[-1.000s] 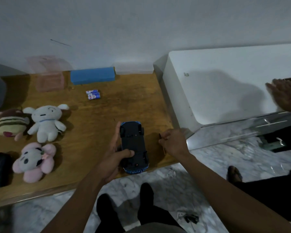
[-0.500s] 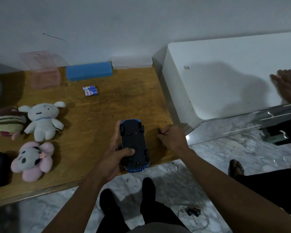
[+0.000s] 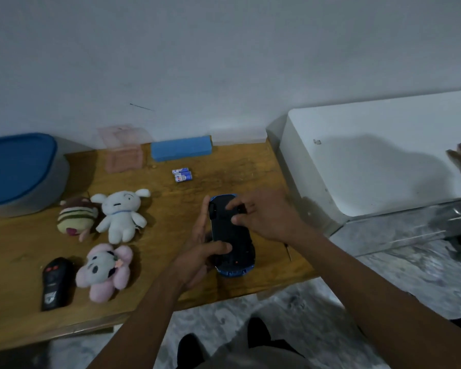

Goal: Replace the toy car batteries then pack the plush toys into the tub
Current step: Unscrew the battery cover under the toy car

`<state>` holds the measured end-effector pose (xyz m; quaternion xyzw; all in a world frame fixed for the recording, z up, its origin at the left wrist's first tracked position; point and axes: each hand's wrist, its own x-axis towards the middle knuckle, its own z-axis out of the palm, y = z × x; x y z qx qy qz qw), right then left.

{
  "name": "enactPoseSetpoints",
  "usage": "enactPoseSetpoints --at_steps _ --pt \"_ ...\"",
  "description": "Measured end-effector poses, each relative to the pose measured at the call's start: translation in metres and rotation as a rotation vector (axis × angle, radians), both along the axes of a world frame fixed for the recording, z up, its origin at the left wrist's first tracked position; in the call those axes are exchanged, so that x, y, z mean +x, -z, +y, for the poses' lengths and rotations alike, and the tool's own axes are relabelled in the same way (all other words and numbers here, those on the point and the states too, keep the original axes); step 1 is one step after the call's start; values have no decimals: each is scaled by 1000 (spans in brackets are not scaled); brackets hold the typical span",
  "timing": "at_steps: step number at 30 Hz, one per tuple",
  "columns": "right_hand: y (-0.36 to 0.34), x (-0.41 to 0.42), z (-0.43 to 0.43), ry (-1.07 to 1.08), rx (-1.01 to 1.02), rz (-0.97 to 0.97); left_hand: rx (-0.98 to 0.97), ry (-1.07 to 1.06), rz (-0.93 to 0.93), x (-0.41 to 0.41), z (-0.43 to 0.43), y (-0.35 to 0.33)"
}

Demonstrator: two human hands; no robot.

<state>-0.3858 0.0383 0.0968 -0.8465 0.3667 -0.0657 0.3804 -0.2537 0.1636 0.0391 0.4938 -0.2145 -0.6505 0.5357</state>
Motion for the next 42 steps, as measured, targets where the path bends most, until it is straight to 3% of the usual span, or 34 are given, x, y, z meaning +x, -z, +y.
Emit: enactPoseSetpoints --at_steps 3,8,17,23,32,42 --pt "-8 18 0 -113 -86 83 -28 25 6 15 2 -6" --pt "-18 35 -4 -197 -55 65 -73 96 19 31 5 -8" --pt "-19 43 -8 -85 29 24 -128 105 -64 34 -6 -11" --pt "-27 43 -5 -59 -139 129 -160 126 -53 35 -12 -14" --pt "-37 37 -7 -98 61 41 -166 131 -92 28 -11 -12" --pt "-42 38 -7 -134 50 -4 -135 122 -57 37 -8 -15"
